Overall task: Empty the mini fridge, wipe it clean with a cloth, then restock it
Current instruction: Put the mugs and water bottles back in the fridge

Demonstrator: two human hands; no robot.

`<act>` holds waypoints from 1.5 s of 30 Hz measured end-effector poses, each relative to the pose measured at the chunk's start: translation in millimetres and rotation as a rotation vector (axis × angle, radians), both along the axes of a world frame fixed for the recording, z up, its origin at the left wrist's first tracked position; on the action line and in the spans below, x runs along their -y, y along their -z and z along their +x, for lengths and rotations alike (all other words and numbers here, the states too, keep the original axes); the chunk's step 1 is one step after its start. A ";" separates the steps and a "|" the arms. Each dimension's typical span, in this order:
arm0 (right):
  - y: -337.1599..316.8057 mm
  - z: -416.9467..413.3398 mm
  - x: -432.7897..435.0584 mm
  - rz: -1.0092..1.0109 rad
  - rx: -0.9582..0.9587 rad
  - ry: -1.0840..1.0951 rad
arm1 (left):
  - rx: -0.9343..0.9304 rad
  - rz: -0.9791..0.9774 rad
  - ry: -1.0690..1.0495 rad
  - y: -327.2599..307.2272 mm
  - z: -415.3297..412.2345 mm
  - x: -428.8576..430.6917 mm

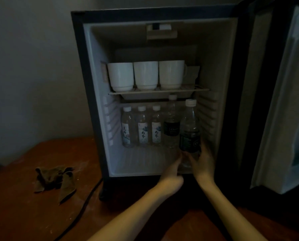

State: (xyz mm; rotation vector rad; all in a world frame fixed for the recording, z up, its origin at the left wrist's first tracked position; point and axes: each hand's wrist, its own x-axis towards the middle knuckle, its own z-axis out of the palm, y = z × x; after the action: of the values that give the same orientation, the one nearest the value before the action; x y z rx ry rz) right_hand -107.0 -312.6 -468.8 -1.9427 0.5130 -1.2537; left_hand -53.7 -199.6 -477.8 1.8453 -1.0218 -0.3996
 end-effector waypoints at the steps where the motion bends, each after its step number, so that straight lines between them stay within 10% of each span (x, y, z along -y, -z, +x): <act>1: -1.2 5.7 2.8 -0.003 0.007 0.009 | -0.004 0.017 0.004 -2.3 5.9 5.8; 21: -11.0 91.0 50.9 0.030 0.116 0.238 | -0.071 -0.039 0.038 -24.7 69.4 72.6; 32: 7.6 -13.4 6.1 -0.319 -0.161 -0.205 | -0.055 -0.364 -0.052 -19.6 -4.4 22.0; 38: 2.1 -158.9 14.4 -0.566 -0.017 0.093 | 0.549 -0.529 0.017 -43.8 -110.8 4.7; 45: -11.7 -232.8 106.6 -0.264 -0.229 0.331 | 0.880 -0.350 0.292 -54.9 -194.9 76.6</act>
State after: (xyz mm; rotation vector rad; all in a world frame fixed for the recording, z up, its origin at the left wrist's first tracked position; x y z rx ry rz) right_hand -339.8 -419.3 -457.1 -2.3086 0.8499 -1.3633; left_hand -248.6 -276.2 -422.9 1.5429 -1.8233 0.4632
